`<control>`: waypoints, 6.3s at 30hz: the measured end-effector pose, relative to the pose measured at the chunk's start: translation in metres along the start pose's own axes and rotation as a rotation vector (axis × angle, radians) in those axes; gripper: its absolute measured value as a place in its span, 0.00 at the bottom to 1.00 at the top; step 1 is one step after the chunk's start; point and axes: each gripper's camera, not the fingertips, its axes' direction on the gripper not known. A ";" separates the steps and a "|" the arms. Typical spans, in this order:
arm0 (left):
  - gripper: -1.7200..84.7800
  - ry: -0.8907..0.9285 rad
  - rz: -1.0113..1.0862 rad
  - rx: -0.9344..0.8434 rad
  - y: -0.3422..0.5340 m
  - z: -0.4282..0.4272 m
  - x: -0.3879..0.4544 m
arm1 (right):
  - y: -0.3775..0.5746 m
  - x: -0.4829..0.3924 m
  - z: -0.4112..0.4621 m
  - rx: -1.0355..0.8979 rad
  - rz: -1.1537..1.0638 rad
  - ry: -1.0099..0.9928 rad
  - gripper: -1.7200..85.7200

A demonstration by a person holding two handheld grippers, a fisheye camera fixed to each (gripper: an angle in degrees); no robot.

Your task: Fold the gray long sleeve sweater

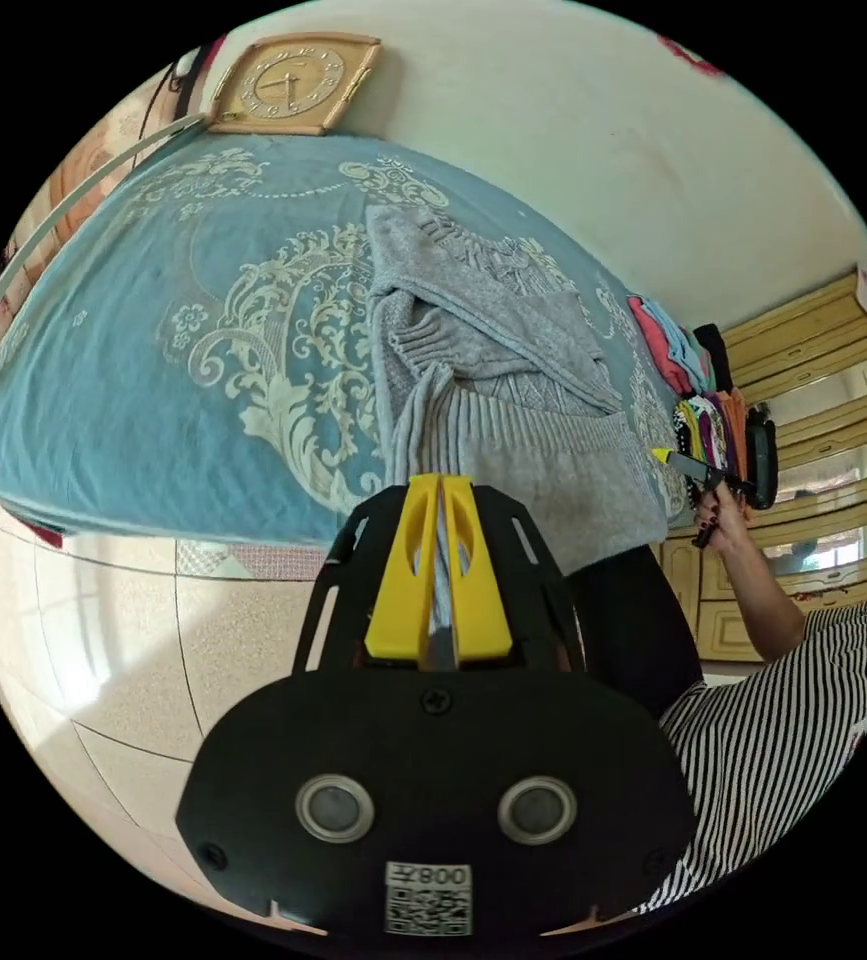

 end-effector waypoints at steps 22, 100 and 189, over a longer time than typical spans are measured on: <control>0.08 0.431 -0.196 0.013 0.117 -0.005 -0.140 | 0.159 0.154 0.002 0.064 0.181 -0.533 0.11; 0.05 0.482 -0.155 0.100 -0.463 0.306 -0.262 | -0.372 0.325 0.052 -0.072 0.166 -0.580 0.04; 0.10 0.251 -0.370 0.284 -0.145 0.247 -0.196 | -0.264 -0.133 0.226 -0.171 -0.248 0.138 0.03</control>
